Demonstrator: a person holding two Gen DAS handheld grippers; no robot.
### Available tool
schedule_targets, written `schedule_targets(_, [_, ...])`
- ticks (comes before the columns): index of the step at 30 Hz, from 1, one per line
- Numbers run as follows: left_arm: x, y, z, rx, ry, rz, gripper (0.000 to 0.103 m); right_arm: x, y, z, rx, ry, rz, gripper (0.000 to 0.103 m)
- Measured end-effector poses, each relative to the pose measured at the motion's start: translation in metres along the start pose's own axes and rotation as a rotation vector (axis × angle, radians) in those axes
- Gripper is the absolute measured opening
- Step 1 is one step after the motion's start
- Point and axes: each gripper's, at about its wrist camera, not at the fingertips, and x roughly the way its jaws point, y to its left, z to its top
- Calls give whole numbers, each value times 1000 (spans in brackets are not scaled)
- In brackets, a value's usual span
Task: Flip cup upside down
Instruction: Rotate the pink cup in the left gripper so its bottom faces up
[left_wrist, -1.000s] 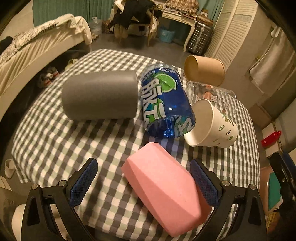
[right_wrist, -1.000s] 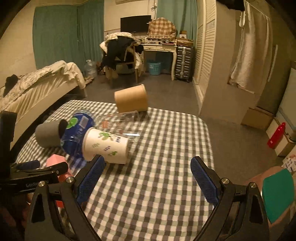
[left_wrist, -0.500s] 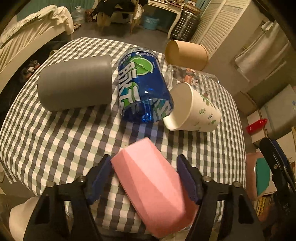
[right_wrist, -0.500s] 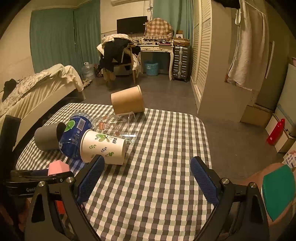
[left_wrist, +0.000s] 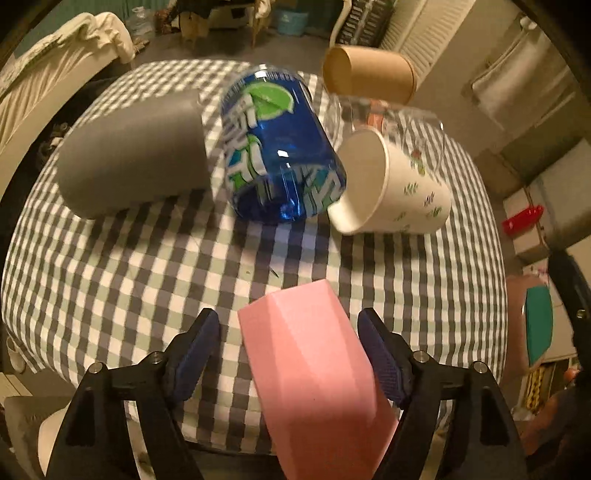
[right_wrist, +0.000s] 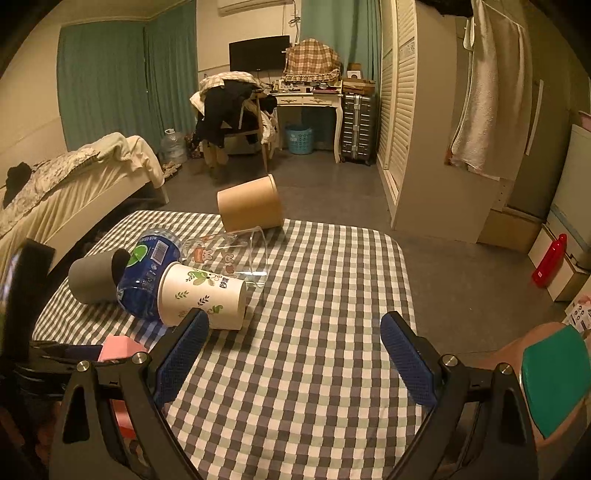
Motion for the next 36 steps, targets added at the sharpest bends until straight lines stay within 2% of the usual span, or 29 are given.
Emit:
schedule_targets(3, [9, -6, -1, 25, 47, 10, 77, -3, 1, 1, -3, -8, 9, 94])
schedule_targets(4, [8, -10, -1, 44, 38, 20, 65, -3, 1, 1, -4, -9, 11, 94])
schedule_targets(8, [6, -27, -8, 122, 34, 31, 63, -6, -1, 0, -3, -15, 13, 94])
schedule_targets(12, [-6, -46, -9, 145, -46, 44, 61, -9, -6, 0, 14, -22, 8, 94])
schedule_targets(15, [-21, -58, -8, 157, -152, 43, 61, -12, -10, -1, 24, -27, 3, 94])
schedule_targets(20, [-37, -74, -15, 182, -368, 103, 60, -13, -17, -1, 43, -30, -10, 94])
schedule_targets(22, [-35, -76, -18, 190, -411, 110, 60, -13, -19, -1, 46, -28, -13, 94])
schedule_targets(27, [-26, -77, -28, 204, -465, 118, 60, -11, -19, -2, 48, -22, -19, 94])
schedule_targets(32, [-29, -69, -41, 221, -465, 110, 59, -6, -14, -1, 34, -14, -24, 94])
schedule_targets(36, [-31, -68, -45, 246, -495, 115, 59, -4, -13, -2, 29, -10, -30, 94])
